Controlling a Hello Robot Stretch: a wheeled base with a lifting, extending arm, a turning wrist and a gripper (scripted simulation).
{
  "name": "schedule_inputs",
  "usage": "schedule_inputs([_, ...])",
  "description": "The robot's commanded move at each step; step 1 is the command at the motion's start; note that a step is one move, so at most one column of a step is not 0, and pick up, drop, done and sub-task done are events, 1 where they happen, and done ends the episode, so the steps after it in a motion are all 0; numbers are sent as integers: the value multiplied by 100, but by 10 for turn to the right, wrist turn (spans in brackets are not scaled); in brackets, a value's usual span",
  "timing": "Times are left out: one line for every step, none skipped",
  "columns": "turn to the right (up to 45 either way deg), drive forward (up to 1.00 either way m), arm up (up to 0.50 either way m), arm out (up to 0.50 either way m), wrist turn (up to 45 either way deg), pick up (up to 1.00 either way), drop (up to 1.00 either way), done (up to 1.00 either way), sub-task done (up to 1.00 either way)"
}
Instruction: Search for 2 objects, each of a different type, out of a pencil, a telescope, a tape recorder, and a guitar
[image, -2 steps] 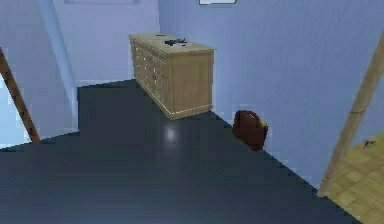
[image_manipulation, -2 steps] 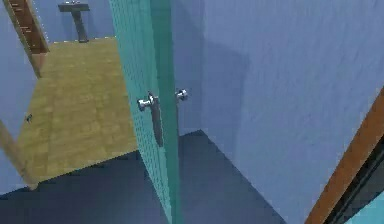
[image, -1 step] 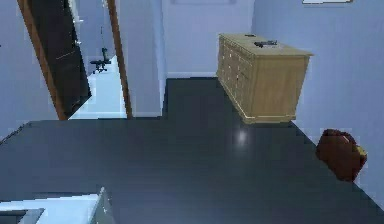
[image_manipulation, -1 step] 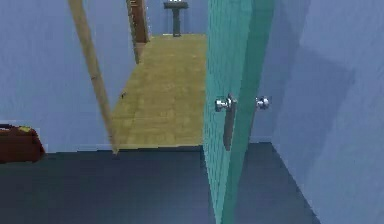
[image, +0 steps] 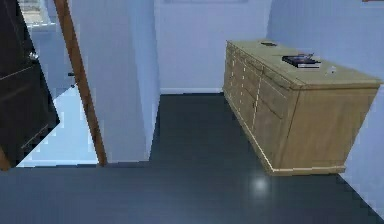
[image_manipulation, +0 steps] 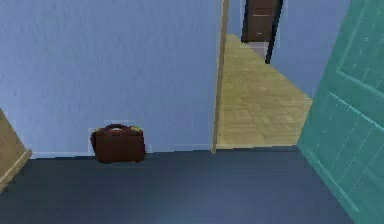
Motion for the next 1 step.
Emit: schedule_inputs([-150,0,0,0,0,0,0,0,0])
